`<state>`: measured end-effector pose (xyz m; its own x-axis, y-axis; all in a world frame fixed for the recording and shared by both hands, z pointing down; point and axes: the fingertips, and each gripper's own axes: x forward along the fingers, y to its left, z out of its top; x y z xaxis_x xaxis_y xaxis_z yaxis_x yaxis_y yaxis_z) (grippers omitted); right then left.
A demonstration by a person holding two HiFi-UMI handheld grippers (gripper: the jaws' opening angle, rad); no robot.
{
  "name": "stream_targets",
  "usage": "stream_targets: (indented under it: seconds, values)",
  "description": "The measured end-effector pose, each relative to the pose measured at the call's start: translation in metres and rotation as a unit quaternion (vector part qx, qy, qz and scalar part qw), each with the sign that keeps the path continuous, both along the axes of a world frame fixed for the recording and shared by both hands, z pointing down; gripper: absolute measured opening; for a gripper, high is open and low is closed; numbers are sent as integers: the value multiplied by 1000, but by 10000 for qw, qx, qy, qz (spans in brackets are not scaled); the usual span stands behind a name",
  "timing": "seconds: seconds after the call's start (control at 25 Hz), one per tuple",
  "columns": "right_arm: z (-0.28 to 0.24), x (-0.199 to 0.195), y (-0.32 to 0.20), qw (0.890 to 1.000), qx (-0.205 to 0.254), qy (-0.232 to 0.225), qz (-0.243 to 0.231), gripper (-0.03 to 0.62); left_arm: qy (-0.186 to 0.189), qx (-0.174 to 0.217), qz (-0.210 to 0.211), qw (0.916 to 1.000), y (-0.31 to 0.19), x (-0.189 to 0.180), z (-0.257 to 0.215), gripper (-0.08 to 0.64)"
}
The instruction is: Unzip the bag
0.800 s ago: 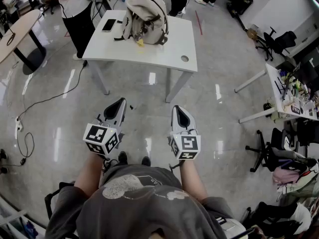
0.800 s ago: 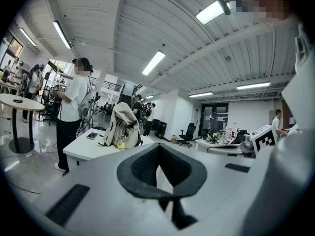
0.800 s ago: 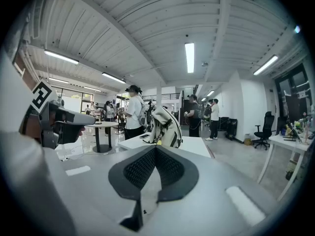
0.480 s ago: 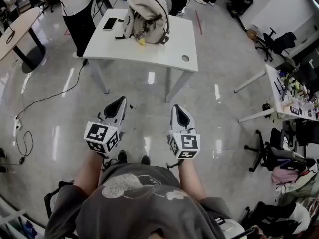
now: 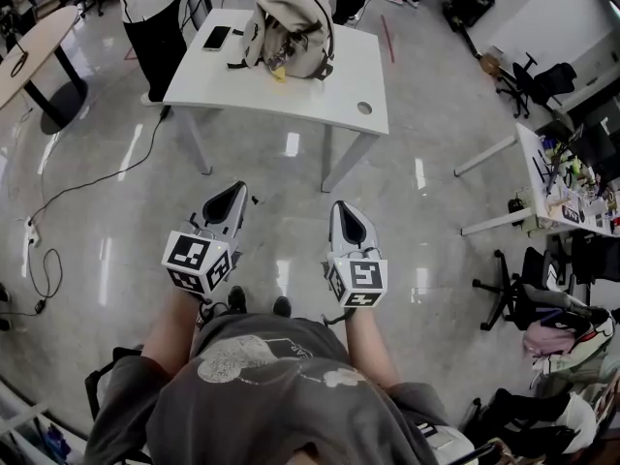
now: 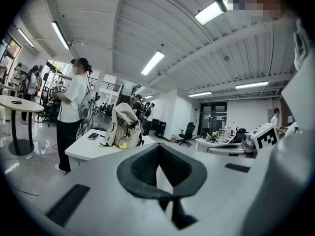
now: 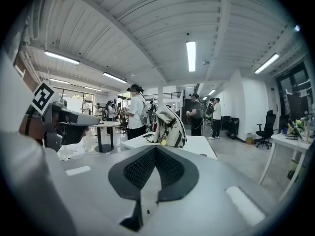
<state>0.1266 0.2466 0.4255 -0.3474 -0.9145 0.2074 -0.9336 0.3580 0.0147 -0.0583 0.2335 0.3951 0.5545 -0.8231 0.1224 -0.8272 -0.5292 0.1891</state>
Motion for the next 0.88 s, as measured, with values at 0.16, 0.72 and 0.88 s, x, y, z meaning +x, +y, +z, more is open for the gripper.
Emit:
stream_targets:
  seconds: [0.16,0.72,0.88]
  values:
    - [-7,-16,1,9996,124,-105,-224,-2,26,-79,-23,10000,4,-6,5,5]
    - [-7,-70,-10,9992,110,-100,-371,0,148,-27,-103,9998,0,-48,6,5]
    - [-8,-82,-21,9993,126,-90,-338,-1,142,39,-15,9999,-8,-51,5,5]
